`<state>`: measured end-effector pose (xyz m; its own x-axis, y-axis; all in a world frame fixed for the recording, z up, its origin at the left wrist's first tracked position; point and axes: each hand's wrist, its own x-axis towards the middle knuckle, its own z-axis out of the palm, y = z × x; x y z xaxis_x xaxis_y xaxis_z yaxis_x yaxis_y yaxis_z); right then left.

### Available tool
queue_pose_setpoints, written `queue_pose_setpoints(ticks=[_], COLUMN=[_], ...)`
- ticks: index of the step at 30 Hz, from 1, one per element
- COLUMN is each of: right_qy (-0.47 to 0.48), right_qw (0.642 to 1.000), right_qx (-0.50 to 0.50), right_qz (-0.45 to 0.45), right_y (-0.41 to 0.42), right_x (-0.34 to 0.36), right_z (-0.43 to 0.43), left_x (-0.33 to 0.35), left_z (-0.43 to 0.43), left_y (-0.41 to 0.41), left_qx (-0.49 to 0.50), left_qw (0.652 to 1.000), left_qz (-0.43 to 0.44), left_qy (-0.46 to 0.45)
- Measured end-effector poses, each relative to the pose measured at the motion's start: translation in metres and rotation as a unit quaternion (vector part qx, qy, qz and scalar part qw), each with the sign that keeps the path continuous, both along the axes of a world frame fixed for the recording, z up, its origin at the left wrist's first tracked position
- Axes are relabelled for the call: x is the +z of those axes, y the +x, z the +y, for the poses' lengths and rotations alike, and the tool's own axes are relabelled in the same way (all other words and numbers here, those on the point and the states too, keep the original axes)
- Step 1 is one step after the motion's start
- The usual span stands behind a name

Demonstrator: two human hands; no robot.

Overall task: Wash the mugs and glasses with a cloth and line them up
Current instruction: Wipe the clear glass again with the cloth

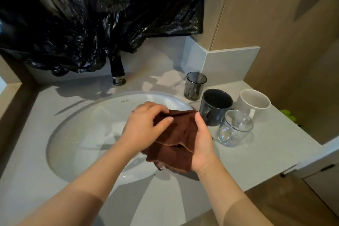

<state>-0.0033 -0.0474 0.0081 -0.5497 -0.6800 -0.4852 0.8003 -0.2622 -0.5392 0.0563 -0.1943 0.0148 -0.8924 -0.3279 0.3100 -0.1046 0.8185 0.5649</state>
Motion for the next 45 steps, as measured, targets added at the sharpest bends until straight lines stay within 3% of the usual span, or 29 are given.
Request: queue_pose_setpoints(ticks=[2,6,7,9,11,13,15,20,22,25,28,35,40,45], right_qy=[0.016,0.046,0.046,0.037,0.024,0.014,-0.002,-0.077,-0.091,-0.089,-0.073,-0.043,-0.035,0.037], right_qw=[1.000,0.999,0.999,0.999,1.000,1.000,1.000,0.997,0.996,0.993,0.985,0.963,0.960,0.977], right_qx=[0.001,0.024,0.027,0.021,0.006,-0.003,-0.010,-0.021,-0.024,-0.072,-0.152,-0.261,-0.274,-0.209], right_qz=[0.000,0.008,0.006,0.004,-0.005,-0.013,-0.009,-0.014,0.001,0.019,0.031,0.051,0.044,0.021], right_y=[0.002,0.005,0.004,0.001,-0.003,-0.006,-0.007,-0.005,-0.009,-0.026,-0.044,-0.073,-0.084,-0.081], right_x=[0.002,0.004,0.004,0.005,0.008,0.012,0.015,0.021,0.025,0.031,0.036,0.036,0.031,0.018], right_z=[0.004,0.015,0.018,0.026,0.032,0.037,0.043,0.071,0.088,0.121,0.161,0.223,0.244,0.228], left_x=[-0.005,0.000,0.001,0.002,0.000,-0.004,-0.013,-0.005,0.003,0.006,0.002,-0.027,-0.036,-0.026], left_z=[0.006,-0.007,-0.010,-0.006,0.010,0.037,0.064,0.085,0.095,0.120,0.148,0.192,0.203,0.210], left_y=[-0.004,-0.020,-0.023,-0.020,-0.016,-0.012,-0.010,-0.013,-0.018,-0.031,-0.050,-0.082,-0.095,-0.096], left_qx=[-0.015,0.127,0.134,0.171,0.157,0.034,-0.065,-0.102,-0.084,0.034,0.098,0.052,0.096,0.150], left_qw=[0.998,0.967,0.964,0.974,0.986,0.996,0.985,0.986,0.977,0.966,0.971,0.993,0.994,0.982], left_qz=[-0.050,-0.044,-0.069,-0.112,-0.045,-0.011,-0.068,-0.037,0.040,0.109,0.074,-0.051,-0.003,0.034], left_qy=[0.048,0.216,0.217,0.098,0.017,0.084,0.147,0.127,0.189,0.231,0.204,0.098,0.061,0.106])
